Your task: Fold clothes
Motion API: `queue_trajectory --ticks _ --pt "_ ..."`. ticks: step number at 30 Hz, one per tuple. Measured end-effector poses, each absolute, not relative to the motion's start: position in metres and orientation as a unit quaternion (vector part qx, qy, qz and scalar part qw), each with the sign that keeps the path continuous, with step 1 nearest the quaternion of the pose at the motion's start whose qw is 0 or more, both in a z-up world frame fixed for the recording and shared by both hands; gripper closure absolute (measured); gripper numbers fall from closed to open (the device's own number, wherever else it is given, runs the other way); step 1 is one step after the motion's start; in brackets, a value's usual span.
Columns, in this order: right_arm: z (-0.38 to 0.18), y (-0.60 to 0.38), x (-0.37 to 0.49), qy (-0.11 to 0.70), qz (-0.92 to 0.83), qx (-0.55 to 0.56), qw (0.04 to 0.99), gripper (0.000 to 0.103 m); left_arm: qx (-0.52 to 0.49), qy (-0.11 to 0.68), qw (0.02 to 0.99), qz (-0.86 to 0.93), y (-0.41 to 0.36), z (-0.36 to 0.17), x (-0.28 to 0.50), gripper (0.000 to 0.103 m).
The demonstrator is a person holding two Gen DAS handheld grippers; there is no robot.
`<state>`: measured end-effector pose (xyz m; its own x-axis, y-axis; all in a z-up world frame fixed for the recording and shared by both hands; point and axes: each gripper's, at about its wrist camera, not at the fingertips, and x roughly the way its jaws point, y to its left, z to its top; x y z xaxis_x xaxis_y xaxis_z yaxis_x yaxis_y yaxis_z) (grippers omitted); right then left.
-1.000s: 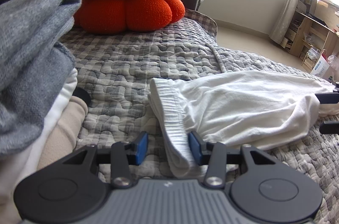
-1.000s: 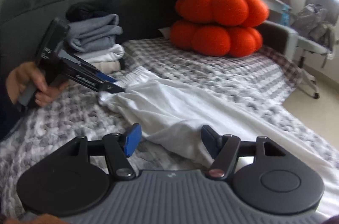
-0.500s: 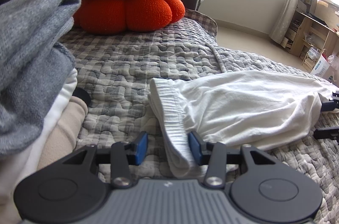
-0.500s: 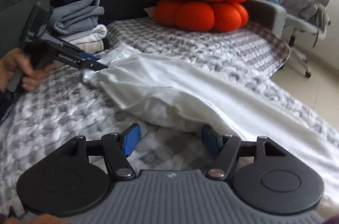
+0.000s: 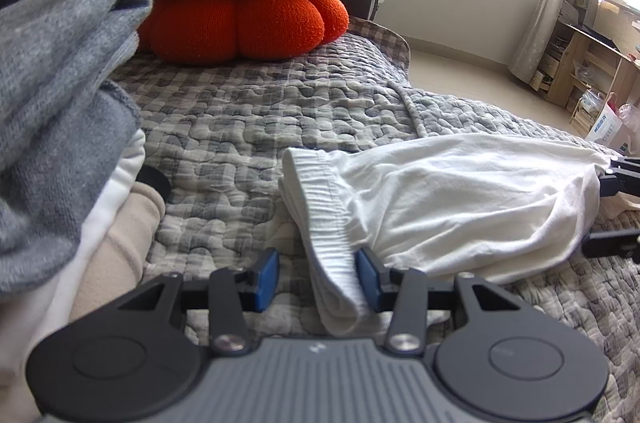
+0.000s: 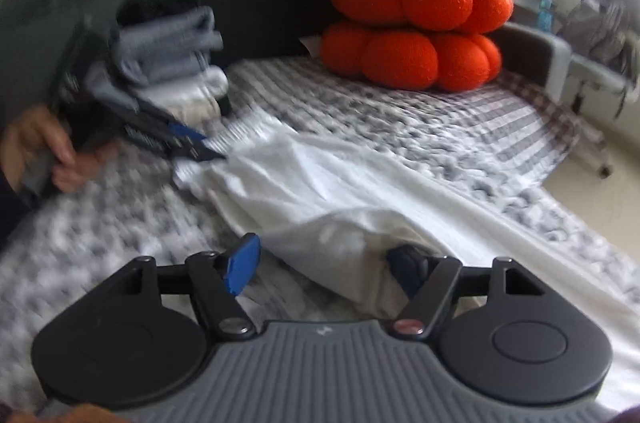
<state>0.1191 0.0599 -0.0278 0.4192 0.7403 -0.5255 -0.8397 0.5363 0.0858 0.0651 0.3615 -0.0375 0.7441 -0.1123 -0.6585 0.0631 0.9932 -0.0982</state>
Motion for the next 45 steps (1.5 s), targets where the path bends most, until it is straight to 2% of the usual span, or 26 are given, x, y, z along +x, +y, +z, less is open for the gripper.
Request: queue_trajectory --ticks 5,7,9,12,17,18,19,21,23,28,33,35,37,39,42,44,45 --pt "-0.029 0.051 0.129 0.292 0.505 -0.028 0.812 0.03 -0.035 0.355 0.933 -0.047 0.361 -0.038 0.066 0.058" --pt "-0.026 0.044 0.127 0.31 0.541 0.013 0.782 0.052 -0.037 0.355 0.933 -0.048 0.362 -0.038 0.066 0.058" --pt "-0.023 0.033 0.117 0.309 0.575 0.038 0.757 0.054 -0.039 0.356 0.933 -0.048 0.364 -0.038 0.066 0.056" --pt "-0.023 0.025 0.101 0.318 0.581 0.019 0.749 0.068 -0.04 0.356 0.932 -0.049 0.365 -0.039 0.066 0.056" --pt "-0.032 0.026 0.104 0.335 0.564 0.051 0.753 0.069 -0.072 0.353 0.93 -0.066 0.375 -0.04 0.067 0.057" --pt "-0.033 0.028 0.105 0.338 0.557 0.05 0.757 0.075 -0.099 0.351 0.928 -0.079 0.383 -0.041 0.067 0.056" --pt "-0.033 0.03 0.105 0.341 0.55 0.049 0.761 0.087 -0.132 0.348 0.924 -0.09 0.392 -0.043 0.067 0.057" --pt "-0.033 0.031 0.106 0.348 0.536 0.053 0.767 0.097 -0.188 0.343 0.915 -0.099 0.41 -0.045 0.067 0.061" --pt "-0.034 0.023 0.107 0.358 0.523 0.071 0.771 0.098 -0.21 0.337 0.912 -0.101 0.416 -0.044 0.065 0.062" --pt "-0.024 -0.003 0.098 0.331 0.545 0.134 0.759 0.098 -0.192 0.339 0.917 -0.08 0.407 -0.034 0.063 0.061" --pt "-0.045 0.006 0.11 0.397 0.517 0.141 0.745 0.097 -0.211 0.355 0.91 -0.042 0.398 -0.025 0.058 0.059" --pt "-0.036 -0.006 0.111 0.374 0.529 0.171 0.743 0.095 -0.2 0.353 0.914 -0.022 0.388 -0.017 0.049 0.055" --pt "-0.031 -0.014 0.114 0.365 0.522 0.179 0.75 0.095 -0.201 0.355 0.913 -0.009 0.377 -0.012 0.038 0.047" --pt "-0.039 -0.015 0.118 0.376 0.513 0.19 0.748 0.094 -0.208 0.356 0.911 0.003 0.369 -0.009 0.029 0.045" --pt "-0.048 -0.014 0.121 0.387 0.51 0.209 0.74 0.094 -0.256 0.357 0.898 0.018 0.368 -0.017 0.024 0.044" --pt "-0.048 -0.01 0.121 0.389 0.507 0.204 0.741 0.09 -0.295 0.36 0.884 0.025 0.37 -0.026 0.025 0.043" --pt "-0.047 -0.007 0.121 0.39 0.507 0.196 0.743 0.09 -0.315 0.362 0.877 0.028 0.372 -0.033 0.026 0.04"
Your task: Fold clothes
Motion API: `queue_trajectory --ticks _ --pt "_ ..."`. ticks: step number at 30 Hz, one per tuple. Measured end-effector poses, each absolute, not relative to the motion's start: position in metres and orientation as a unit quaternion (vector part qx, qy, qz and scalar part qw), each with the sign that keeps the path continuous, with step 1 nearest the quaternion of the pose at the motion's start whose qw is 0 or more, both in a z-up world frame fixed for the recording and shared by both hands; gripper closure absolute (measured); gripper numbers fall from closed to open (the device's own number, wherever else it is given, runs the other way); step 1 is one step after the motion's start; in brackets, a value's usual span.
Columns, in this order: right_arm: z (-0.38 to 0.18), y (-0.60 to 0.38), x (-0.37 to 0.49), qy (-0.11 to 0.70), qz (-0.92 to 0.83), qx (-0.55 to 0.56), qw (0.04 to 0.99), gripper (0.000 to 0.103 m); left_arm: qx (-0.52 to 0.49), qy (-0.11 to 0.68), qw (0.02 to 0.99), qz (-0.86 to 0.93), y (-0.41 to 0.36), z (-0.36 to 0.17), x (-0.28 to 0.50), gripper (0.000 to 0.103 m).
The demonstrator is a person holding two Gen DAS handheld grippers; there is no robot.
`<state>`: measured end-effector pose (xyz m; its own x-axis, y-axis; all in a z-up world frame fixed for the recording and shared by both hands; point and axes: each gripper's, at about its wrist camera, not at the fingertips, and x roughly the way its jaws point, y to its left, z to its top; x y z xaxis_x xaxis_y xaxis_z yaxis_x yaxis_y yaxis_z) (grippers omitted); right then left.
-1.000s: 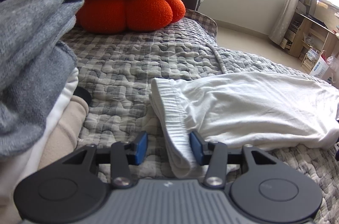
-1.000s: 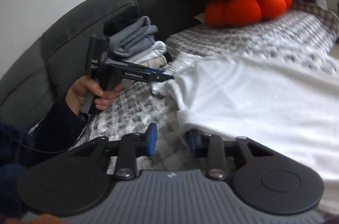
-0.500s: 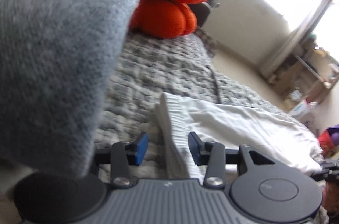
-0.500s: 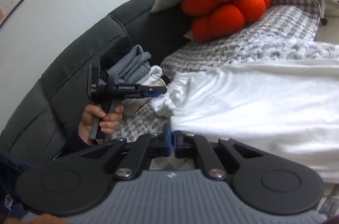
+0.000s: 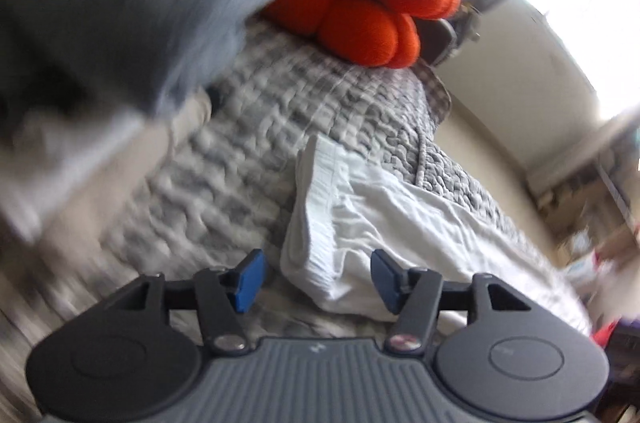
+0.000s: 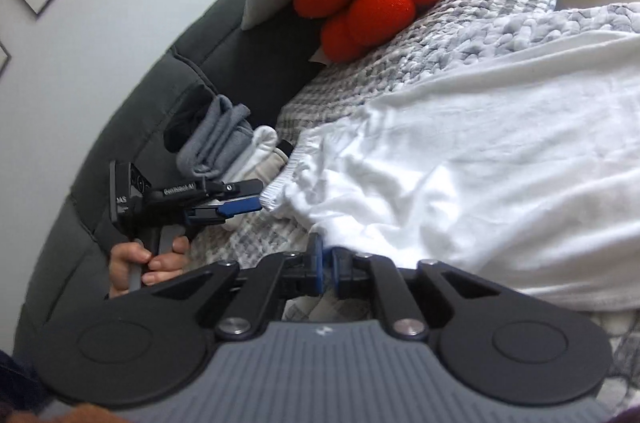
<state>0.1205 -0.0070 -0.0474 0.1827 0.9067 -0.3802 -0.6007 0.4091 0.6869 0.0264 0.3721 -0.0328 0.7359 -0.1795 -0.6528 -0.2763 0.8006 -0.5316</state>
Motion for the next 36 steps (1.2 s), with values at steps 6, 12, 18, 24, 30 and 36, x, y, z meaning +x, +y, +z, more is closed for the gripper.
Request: queue_trajectory --ticks 6,12,18,24,30,36 --pt "-0.046 0.001 0.111 0.383 0.508 0.158 0.756 0.096 -0.341 0.32 0.883 0.042 0.363 -0.047 0.029 0.034" --pt "-0.033 -0.016 0.107 0.337 0.547 0.205 0.738 0.096 -0.327 0.296 0.895 0.072 0.361 -0.05 0.03 0.091" --pt "-0.04 -0.014 0.118 0.398 0.536 0.215 0.712 0.096 -0.299 0.28 0.91 0.066 0.374 -0.03 0.025 0.092" --pt "-0.04 -0.014 0.119 0.431 0.521 0.205 0.708 0.097 -0.287 0.327 0.9 0.036 0.385 -0.041 0.036 0.091" --pt "-0.041 -0.009 0.113 0.43 0.53 0.181 0.708 0.094 -0.274 0.333 0.902 0.026 0.391 -0.039 0.038 0.074" --pt "-0.027 -0.023 0.106 0.406 0.533 0.154 0.726 0.09 -0.237 0.316 0.917 0.048 0.387 -0.022 0.018 0.061"
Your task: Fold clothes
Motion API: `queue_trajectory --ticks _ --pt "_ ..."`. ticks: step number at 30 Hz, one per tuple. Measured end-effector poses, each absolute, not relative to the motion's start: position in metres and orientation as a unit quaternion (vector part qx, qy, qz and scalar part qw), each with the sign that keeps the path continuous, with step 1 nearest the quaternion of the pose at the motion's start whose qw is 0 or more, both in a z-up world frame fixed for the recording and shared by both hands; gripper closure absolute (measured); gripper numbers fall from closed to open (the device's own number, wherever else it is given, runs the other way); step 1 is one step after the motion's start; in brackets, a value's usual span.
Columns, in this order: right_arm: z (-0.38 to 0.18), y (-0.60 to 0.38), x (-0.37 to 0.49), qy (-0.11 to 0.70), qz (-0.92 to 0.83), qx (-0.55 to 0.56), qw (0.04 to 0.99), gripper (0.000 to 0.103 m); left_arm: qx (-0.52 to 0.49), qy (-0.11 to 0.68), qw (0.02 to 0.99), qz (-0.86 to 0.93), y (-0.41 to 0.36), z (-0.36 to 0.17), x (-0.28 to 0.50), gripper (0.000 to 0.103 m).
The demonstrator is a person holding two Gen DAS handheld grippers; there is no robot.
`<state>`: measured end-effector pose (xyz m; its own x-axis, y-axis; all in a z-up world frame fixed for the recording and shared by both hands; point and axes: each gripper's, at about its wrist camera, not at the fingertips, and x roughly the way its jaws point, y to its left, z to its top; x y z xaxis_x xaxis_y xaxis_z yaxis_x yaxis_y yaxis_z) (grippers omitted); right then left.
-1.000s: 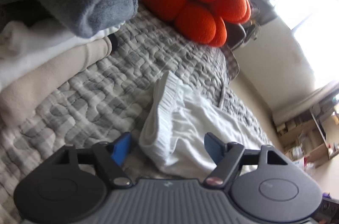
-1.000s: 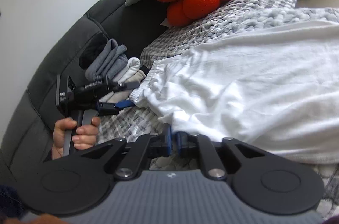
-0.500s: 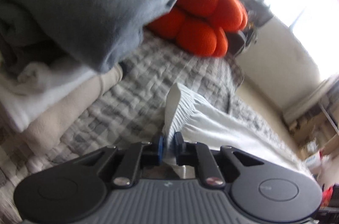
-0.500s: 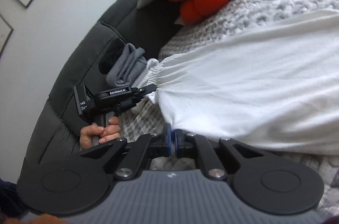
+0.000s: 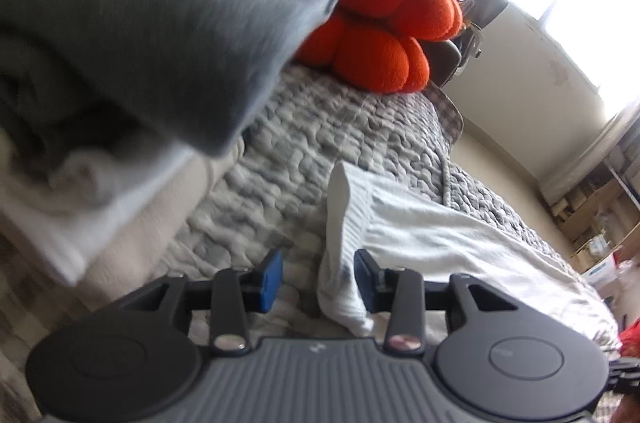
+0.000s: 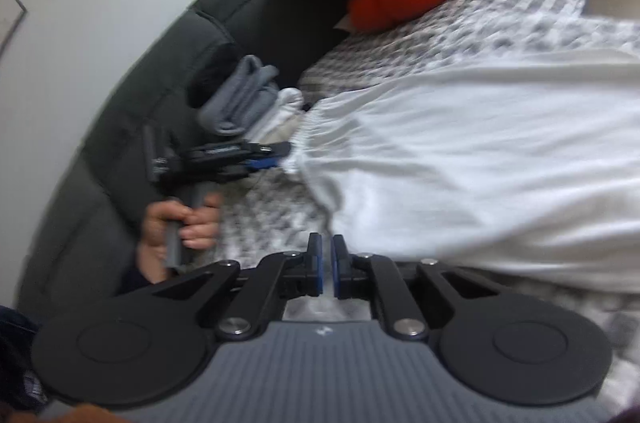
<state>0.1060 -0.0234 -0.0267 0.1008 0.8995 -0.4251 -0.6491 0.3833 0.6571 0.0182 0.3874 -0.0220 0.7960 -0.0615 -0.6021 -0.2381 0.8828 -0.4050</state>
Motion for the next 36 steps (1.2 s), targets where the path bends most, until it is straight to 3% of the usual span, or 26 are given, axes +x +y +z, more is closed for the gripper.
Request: queue_trajectory --ticks 6,10,14,15,19,26,27,29,30,31,36 --pt "-0.029 -0.028 0.106 0.401 0.52 0.147 0.74 0.09 -0.209 0.309 0.926 0.049 0.378 -0.011 0.012 0.06" --pt "-0.031 -0.005 0.086 0.391 0.526 0.037 0.755 0.09 -0.201 0.309 0.929 0.033 0.365 -0.005 0.013 0.06" --pt "-0.031 0.016 0.073 0.329 0.5 -0.026 0.801 0.088 -0.205 0.302 0.931 -0.029 0.345 -0.006 0.017 0.058" --pt "-0.028 0.018 0.07 0.305 0.49 -0.039 0.815 0.083 -0.207 0.308 0.928 -0.036 0.341 -0.01 0.022 0.058" --pt "-0.025 0.022 0.065 0.252 0.495 -0.053 0.83 0.04 -0.222 0.332 0.916 -0.037 0.34 -0.029 0.038 0.058" --pt "-0.036 0.05 0.065 0.24 0.489 -0.107 0.832 0.039 -0.208 0.329 0.921 -0.028 0.34 -0.032 0.036 0.058" --pt "-0.036 0.052 0.065 0.237 0.487 -0.113 0.833 0.041 -0.213 0.33 0.919 -0.03 0.341 -0.034 0.038 0.058" --pt "-0.036 0.055 0.063 0.225 0.479 -0.13 0.838 0.063 -0.216 0.33 0.918 -0.032 0.342 -0.036 0.04 0.058" --pt "-0.036 0.056 0.064 0.221 0.473 -0.138 0.842 0.089 -0.216 0.329 0.919 -0.034 0.343 -0.037 0.04 0.058" --pt "-0.036 0.055 0.064 0.222 0.471 -0.14 0.842 0.094 -0.214 0.328 0.919 -0.035 0.343 -0.037 0.04 0.058" --pt "-0.022 0.041 0.057 0.219 0.515 -0.085 0.824 0.096 -0.193 0.329 0.924 -0.035 0.343 -0.037 0.043 0.063"
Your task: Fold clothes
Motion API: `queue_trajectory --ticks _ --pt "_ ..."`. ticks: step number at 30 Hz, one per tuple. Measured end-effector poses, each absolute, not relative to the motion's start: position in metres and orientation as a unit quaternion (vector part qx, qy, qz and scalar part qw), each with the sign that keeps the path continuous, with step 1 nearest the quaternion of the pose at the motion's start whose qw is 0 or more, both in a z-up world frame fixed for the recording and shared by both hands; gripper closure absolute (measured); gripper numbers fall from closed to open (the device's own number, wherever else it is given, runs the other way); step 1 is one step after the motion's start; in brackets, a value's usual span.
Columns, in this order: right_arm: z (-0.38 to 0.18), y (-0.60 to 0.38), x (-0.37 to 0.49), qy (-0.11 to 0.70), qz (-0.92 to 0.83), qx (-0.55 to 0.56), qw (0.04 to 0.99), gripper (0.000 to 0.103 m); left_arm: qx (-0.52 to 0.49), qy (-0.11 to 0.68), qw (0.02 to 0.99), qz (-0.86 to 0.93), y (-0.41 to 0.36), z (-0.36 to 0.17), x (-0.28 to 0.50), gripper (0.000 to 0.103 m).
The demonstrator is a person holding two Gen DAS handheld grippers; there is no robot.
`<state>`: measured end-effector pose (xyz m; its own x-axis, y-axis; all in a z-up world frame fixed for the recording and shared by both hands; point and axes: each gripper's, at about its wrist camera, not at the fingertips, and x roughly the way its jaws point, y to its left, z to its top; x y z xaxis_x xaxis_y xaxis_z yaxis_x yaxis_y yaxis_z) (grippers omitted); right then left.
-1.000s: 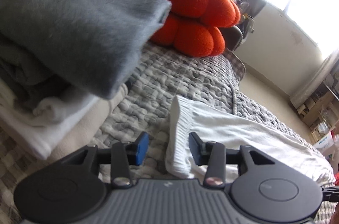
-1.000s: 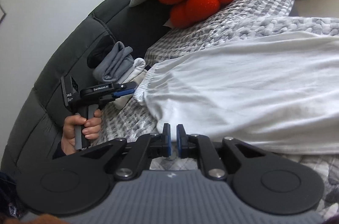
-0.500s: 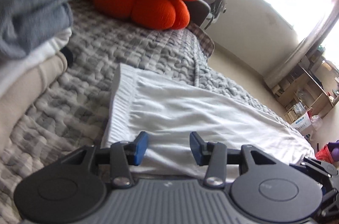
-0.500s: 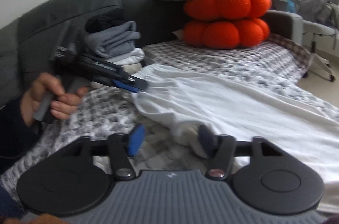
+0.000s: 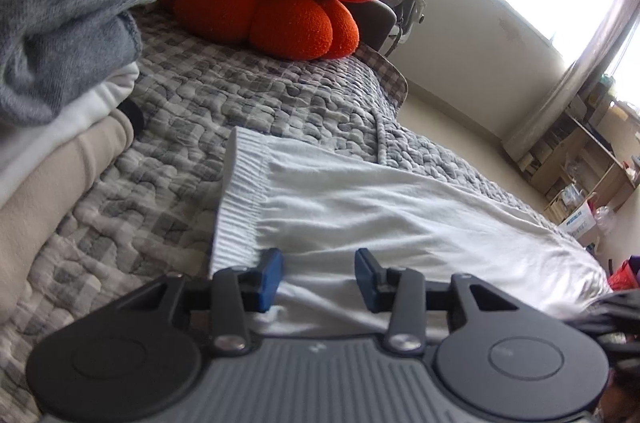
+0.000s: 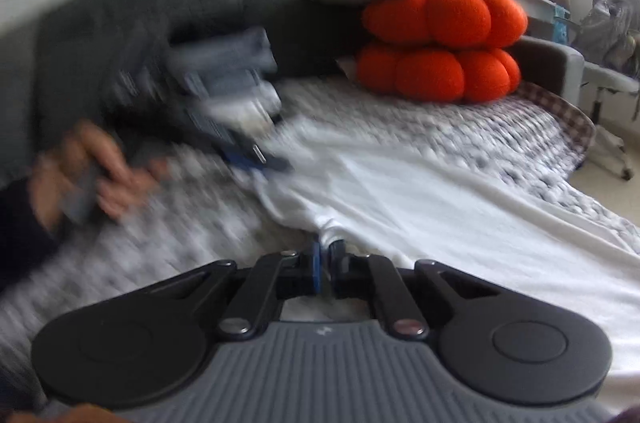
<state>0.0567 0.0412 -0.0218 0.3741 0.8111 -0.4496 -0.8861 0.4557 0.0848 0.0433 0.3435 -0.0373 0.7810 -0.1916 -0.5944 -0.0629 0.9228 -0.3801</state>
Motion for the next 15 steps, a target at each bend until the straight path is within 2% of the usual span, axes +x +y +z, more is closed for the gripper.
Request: queue_trajectory --ticks 5,12,15 --pt "-0.019 0.037 0.049 0.233 0.547 -0.059 0.801 0.097 -0.174 0.331 0.927 -0.029 0.345 -0.037 0.042 0.068" --pt "-0.02 0.019 0.053 0.258 0.571 -0.045 0.778 0.097 -0.129 0.334 0.933 -0.034 0.339 -0.034 0.038 0.068" --pt "-0.028 0.018 0.059 0.293 0.566 -0.055 0.768 0.091 -0.112 0.338 0.934 -0.035 0.339 -0.031 0.036 0.068"
